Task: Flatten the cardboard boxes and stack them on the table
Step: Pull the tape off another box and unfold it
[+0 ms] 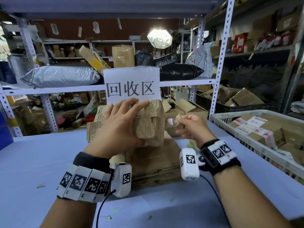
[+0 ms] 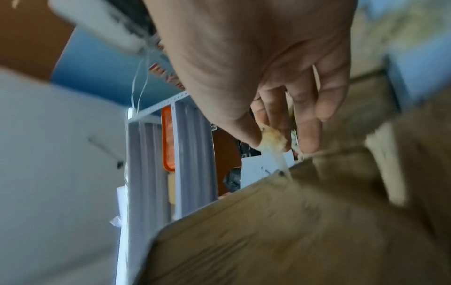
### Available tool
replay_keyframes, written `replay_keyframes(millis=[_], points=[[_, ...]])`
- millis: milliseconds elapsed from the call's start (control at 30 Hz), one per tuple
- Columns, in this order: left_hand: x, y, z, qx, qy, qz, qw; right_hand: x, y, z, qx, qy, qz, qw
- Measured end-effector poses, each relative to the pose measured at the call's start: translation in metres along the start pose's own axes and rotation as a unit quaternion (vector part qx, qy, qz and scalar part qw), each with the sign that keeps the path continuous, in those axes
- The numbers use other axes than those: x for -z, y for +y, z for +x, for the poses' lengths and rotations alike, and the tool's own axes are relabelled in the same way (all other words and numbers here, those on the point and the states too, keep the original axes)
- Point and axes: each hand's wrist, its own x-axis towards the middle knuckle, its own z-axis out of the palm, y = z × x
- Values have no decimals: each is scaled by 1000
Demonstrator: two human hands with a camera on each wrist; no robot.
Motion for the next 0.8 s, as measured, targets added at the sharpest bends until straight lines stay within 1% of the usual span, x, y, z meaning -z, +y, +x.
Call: replay_keyframes(millis=[67,133,200,300,367,400,433,500,567,700,800], points=[[0,-1,0,-4,3,-2,1000,11,-2,22,4,32,-140,990],[-1,-1,-1,-10,10,-3,1000,22,0,42,8,42,-292,956],[-3,-1,-2,-15,16,-4,1000,33,6,58,-15,32,-402,915],[-3,-2,-1,-18,12,-4,1000,45,21,72,-66,-2,-520,852],[-3,-2,-1,-18,4,-3,1000,46,31,73,-92,-28,-593,799],[-3,-2,-1,-17,2,-5,1000,45,34,72,-100,-39,-619,778],[-2,-2,-2,-16,2,-7,1000,43,35,72,-104,-50,-630,768],[0,-4,-2,-8,10,-11,1000,36,31,72,-108,-75,-622,772],[3,-9,-4,13,22,-19,1000,27,23,70,-103,-71,-605,786],[13,-24,-6,70,64,-50,994,14,8,57,0,-12,-598,801],[18,-33,-9,105,95,-63,988,1,-8,39,95,41,-544,833]])
